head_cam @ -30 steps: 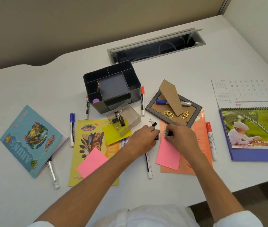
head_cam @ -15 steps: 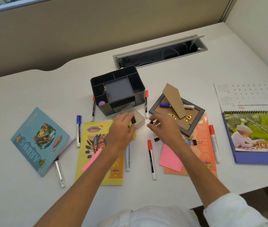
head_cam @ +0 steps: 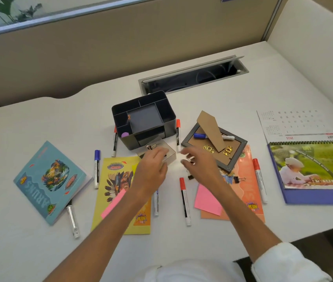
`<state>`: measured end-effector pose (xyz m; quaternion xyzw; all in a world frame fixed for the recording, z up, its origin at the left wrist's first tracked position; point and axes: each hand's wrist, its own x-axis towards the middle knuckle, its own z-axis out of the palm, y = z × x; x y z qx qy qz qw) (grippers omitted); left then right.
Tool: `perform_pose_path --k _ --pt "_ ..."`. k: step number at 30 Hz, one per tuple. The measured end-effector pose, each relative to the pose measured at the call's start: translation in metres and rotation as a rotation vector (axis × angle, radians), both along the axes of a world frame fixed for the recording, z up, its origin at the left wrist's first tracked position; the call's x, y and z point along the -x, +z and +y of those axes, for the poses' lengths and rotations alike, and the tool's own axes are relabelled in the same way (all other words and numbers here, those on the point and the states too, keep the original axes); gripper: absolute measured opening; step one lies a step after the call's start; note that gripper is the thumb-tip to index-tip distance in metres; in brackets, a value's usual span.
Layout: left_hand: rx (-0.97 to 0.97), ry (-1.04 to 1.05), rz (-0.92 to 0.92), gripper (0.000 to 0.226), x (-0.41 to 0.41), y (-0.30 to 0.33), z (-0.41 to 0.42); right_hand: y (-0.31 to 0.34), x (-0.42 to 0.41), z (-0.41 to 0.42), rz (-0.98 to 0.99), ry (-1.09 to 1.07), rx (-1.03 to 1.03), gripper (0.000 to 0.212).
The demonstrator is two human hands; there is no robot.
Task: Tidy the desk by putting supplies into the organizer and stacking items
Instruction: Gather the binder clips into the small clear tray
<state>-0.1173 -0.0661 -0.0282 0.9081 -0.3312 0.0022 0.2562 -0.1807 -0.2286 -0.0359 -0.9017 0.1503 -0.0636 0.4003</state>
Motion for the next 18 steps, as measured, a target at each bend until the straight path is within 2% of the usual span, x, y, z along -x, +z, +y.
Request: perform_pose_path --k 4,9,13,18 --pt "-0.058 -0.108 0.071 0.039 0.017 -0.002 -0.019 -0.005 0.047 -0.043 0.078 -0.138 0.021 0.021" --pt "-0.291 -0.217 0.152 0.039 0.025 -0.015 -0.043 -0.018 0.093 -0.084 0.241 -0.214 0.125 0.024" --pt "-0.365 -0.235 0.168 0.039 0.025 -0.026 -0.054 -0.026 0.105 -0.09 0.322 -0.17 0.218 0.031" --pt "-0.445 -0.286 0.132 0.03 0.029 -0.031 -0.063 -0.035 0.104 -0.084 0.293 -0.139 0.291 0.028"
